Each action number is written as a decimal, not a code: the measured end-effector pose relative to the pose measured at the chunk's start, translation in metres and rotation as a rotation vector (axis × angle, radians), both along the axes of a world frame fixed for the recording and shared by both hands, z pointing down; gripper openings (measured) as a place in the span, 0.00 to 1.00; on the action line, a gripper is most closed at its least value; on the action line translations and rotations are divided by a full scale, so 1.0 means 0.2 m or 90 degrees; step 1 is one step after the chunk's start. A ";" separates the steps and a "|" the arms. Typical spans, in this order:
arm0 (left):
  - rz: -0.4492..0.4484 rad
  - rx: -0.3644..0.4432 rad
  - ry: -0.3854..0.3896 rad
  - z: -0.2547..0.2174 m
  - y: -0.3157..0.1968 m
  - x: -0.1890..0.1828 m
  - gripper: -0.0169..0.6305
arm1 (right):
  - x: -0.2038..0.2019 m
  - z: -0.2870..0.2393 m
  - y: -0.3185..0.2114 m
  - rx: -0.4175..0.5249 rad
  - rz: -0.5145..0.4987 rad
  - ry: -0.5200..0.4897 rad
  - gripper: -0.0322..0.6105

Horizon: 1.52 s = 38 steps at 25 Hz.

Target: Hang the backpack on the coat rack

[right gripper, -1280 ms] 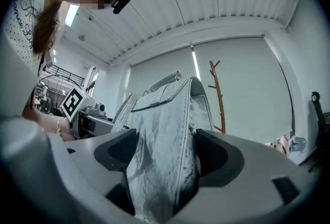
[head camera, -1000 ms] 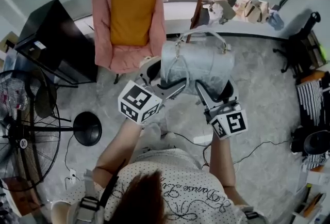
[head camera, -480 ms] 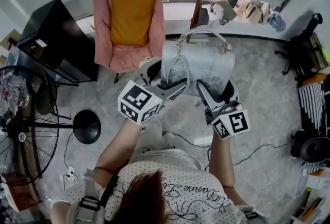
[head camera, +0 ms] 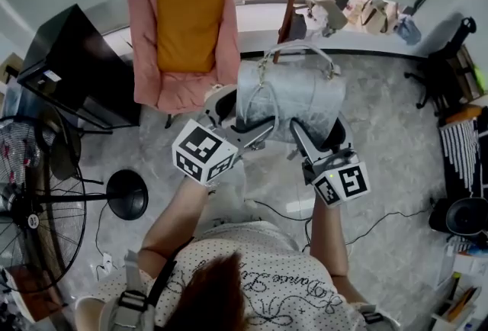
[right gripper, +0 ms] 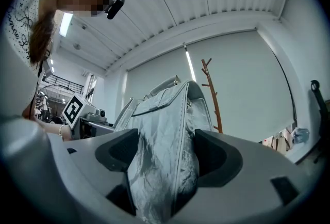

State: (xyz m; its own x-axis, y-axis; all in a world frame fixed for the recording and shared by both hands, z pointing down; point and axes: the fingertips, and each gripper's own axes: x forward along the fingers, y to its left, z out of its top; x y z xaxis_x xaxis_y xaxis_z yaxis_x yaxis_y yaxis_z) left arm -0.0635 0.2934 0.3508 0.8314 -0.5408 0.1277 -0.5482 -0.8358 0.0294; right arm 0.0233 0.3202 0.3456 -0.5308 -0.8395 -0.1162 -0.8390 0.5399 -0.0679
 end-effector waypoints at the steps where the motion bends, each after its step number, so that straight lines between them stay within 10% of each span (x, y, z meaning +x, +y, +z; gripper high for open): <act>1: 0.003 -0.001 0.001 0.01 -0.05 0.00 0.61 | 0.00 0.01 -0.05 -0.002 0.003 0.000 0.60; 21: 0.068 -0.006 0.016 -0.01 -1.06 -0.09 0.61 | -0.11 -0.04 -1.00 -0.006 0.074 0.004 0.58; 38: 0.013 -0.009 0.007 -0.03 -1.63 0.27 0.62 | 0.26 -0.06 -1.61 -0.005 0.022 -0.004 0.58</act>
State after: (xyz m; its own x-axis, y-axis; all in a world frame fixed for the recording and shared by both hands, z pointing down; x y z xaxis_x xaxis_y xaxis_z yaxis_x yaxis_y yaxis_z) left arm -0.0103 -0.0334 0.3443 0.8436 -0.5219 0.1264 -0.5307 -0.8462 0.0478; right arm 0.0751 -0.0016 0.3334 -0.5002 -0.8586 -0.1126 -0.8570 0.5095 -0.0780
